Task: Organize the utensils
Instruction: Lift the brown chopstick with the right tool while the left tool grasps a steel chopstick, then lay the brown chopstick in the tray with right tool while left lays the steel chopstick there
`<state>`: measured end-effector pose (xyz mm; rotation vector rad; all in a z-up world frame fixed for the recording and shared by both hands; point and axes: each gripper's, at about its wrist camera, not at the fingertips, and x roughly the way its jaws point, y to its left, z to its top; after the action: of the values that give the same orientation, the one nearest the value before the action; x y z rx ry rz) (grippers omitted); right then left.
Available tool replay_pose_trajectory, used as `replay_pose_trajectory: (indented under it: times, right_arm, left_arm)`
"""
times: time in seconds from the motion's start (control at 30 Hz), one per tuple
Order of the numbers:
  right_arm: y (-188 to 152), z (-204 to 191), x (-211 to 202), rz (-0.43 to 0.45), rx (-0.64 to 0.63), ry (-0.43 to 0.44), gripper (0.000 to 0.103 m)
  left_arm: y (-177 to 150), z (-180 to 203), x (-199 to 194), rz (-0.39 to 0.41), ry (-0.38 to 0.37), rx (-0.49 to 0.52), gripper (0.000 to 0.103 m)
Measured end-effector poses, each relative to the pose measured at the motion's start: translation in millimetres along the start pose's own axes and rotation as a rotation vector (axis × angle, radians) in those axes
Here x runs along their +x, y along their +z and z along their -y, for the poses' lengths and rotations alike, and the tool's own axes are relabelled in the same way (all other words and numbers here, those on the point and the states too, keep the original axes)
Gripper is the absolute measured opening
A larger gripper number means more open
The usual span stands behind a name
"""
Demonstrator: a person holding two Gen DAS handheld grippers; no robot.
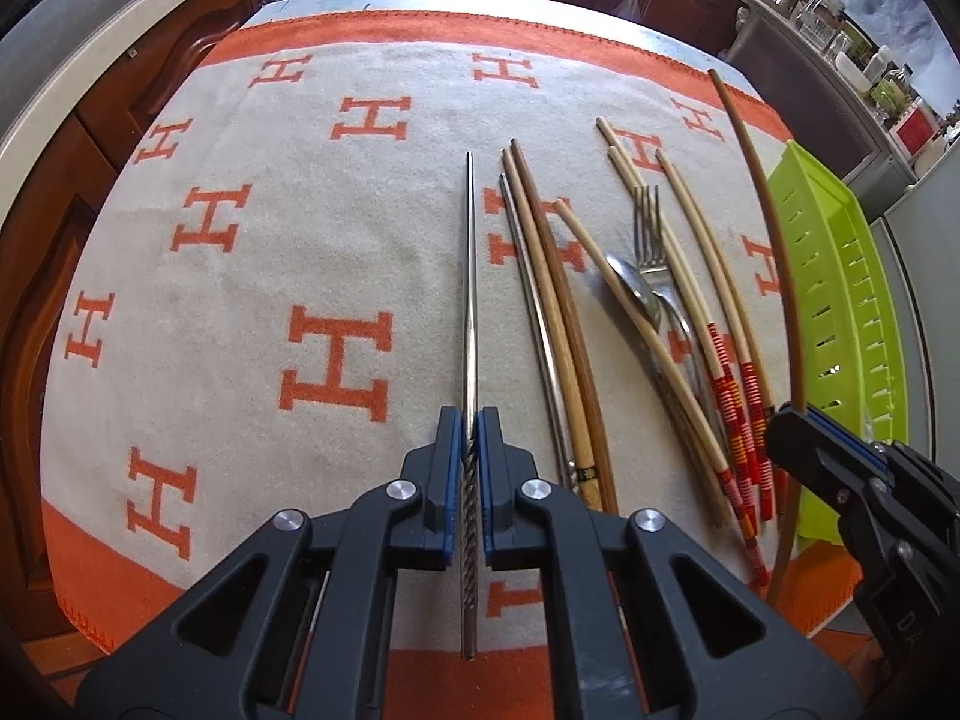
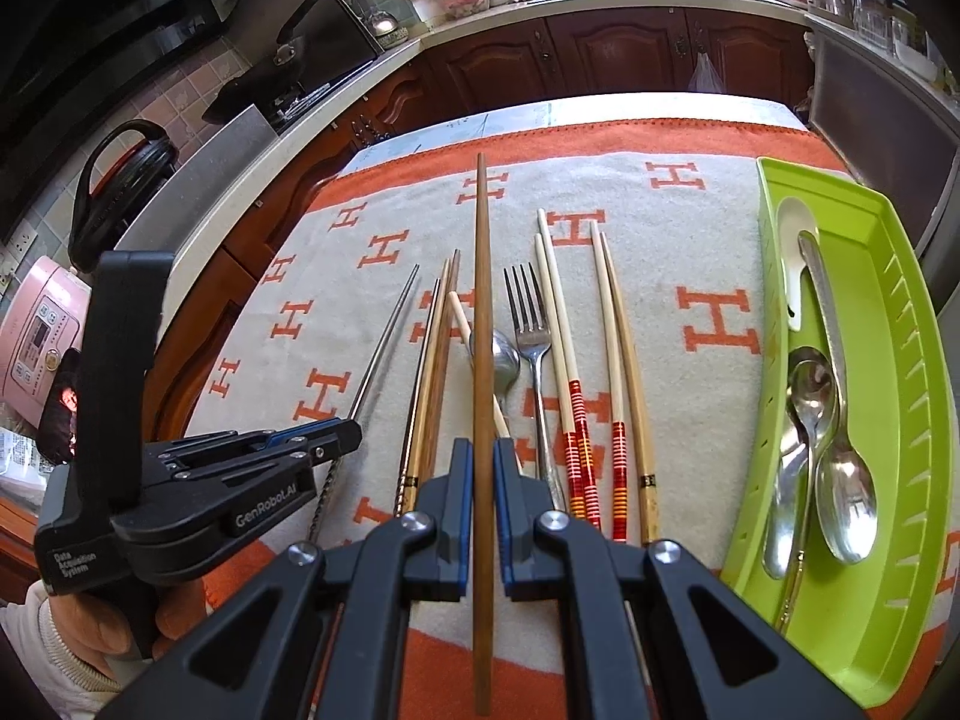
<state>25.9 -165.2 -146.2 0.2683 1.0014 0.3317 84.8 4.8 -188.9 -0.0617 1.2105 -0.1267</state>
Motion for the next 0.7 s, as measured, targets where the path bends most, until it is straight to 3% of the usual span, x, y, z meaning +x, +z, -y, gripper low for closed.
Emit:
replay_pose_trajectory:
  times: [0.4,0.7]
  right_arm:
    - [12.6,43.3,-51.6,0.025,0.122,-0.045,0.006]
    - [18.6,111.0,-84.9,0.049,0.223,-0.235,0.006]
  left_arm:
    - [16.6,40.3,-57.4,0.049,-0.164,0.076,0.003]
    - [36.8,124.9,-75.1,0.022,-0.327,0.203,0.003]
